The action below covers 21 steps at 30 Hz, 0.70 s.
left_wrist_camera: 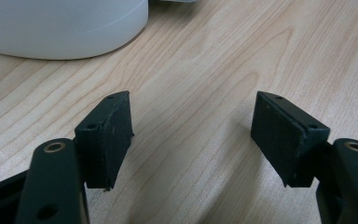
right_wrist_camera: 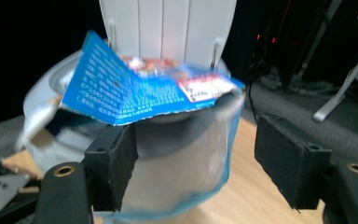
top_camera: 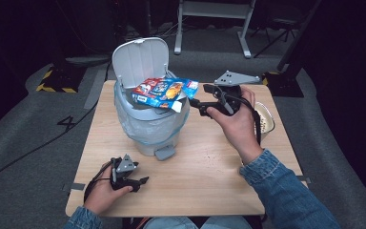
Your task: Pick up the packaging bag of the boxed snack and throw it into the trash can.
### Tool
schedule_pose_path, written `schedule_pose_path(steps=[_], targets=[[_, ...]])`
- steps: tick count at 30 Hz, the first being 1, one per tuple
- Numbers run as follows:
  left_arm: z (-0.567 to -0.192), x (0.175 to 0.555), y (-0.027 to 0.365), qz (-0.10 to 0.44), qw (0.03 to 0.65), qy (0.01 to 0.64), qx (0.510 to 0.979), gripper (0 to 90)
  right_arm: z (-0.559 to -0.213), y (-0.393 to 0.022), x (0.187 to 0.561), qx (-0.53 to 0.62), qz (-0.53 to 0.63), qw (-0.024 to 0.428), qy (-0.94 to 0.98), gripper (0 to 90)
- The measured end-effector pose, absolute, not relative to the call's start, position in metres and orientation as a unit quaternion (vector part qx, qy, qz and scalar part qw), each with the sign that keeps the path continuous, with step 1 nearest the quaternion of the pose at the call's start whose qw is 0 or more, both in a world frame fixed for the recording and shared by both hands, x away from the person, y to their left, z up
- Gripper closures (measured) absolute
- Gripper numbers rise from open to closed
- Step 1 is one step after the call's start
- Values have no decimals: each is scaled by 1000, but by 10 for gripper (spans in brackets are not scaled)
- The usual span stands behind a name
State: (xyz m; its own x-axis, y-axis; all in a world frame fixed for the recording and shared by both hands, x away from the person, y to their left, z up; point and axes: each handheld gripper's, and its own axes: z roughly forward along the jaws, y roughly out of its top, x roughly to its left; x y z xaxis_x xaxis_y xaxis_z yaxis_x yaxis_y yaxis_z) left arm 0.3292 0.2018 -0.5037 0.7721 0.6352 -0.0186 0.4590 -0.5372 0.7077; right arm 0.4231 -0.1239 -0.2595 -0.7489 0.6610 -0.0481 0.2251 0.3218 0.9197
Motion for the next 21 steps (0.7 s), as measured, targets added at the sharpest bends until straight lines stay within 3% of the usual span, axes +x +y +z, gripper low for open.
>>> schedule_pose_path(steps=[9,21], targets=[[-504,329,202,121,364,315,868,297,-249,-115,423,258,506,248,785,331],[-504,329,202,121,364,316,868,296,-245,-120,417,218,488,276,799,268]])
